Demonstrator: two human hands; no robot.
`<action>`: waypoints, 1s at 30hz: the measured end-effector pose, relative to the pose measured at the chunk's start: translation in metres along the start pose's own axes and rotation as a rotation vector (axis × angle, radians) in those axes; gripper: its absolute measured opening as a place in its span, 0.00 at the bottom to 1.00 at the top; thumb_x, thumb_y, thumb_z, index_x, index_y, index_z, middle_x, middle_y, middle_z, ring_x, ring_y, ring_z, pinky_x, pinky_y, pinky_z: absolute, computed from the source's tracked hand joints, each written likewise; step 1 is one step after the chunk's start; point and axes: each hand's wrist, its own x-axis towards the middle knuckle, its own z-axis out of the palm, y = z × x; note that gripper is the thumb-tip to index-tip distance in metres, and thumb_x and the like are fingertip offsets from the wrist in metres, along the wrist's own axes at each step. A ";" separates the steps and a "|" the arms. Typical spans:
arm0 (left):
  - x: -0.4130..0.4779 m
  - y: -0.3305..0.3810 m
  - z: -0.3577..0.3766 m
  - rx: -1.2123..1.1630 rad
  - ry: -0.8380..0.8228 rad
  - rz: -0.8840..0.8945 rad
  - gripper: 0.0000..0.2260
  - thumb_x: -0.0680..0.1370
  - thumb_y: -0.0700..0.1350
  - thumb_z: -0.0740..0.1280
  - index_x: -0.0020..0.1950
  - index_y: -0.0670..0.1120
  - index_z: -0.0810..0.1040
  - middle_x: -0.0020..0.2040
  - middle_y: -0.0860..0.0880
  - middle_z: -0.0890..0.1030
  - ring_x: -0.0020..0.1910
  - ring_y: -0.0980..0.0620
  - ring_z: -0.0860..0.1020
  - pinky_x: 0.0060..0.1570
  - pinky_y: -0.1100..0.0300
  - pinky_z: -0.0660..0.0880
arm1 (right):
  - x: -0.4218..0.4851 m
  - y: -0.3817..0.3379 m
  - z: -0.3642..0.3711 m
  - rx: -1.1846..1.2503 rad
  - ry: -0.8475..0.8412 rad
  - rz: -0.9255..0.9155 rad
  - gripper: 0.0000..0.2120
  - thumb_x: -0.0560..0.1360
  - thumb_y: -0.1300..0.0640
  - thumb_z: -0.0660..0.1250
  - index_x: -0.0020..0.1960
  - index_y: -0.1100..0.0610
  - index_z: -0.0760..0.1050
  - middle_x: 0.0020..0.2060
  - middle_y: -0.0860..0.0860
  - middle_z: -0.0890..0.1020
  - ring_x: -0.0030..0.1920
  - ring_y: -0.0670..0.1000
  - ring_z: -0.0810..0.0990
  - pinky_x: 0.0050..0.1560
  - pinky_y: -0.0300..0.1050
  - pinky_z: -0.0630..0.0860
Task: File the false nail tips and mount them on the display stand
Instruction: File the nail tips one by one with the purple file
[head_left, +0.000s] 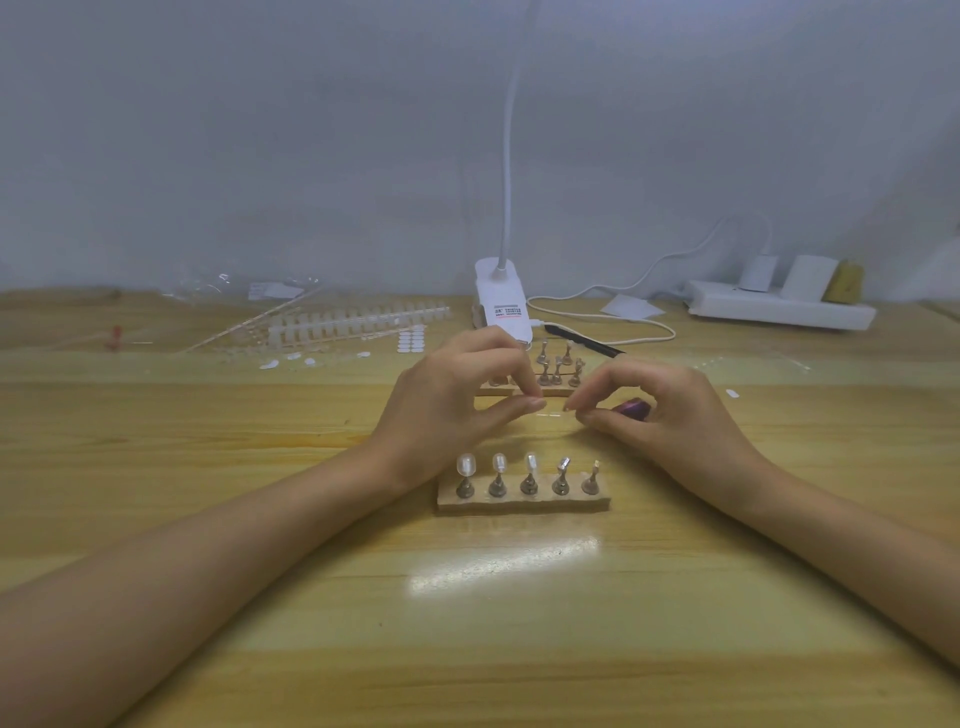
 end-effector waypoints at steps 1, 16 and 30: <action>-0.001 0.001 0.000 0.030 -0.004 0.011 0.04 0.76 0.48 0.73 0.43 0.50 0.81 0.47 0.57 0.79 0.49 0.55 0.77 0.39 0.59 0.69 | -0.001 0.000 0.000 -0.022 0.009 -0.019 0.11 0.73 0.69 0.73 0.43 0.53 0.83 0.41 0.44 0.84 0.48 0.47 0.82 0.42 0.31 0.74; 0.003 -0.002 0.001 -0.155 -0.082 -0.213 0.07 0.74 0.46 0.71 0.38 0.45 0.78 0.41 0.49 0.80 0.37 0.49 0.74 0.37 0.57 0.70 | 0.000 -0.003 0.006 -0.517 0.097 -0.360 0.06 0.69 0.64 0.79 0.40 0.56 0.83 0.35 0.45 0.78 0.32 0.48 0.73 0.49 0.46 0.68; 0.004 -0.005 -0.003 -0.214 0.086 -0.244 0.06 0.74 0.45 0.75 0.41 0.45 0.80 0.44 0.54 0.82 0.36 0.48 0.74 0.40 0.68 0.70 | 0.007 0.003 -0.001 -0.064 -0.052 0.068 0.10 0.73 0.64 0.74 0.43 0.49 0.84 0.42 0.42 0.85 0.51 0.43 0.80 0.45 0.37 0.78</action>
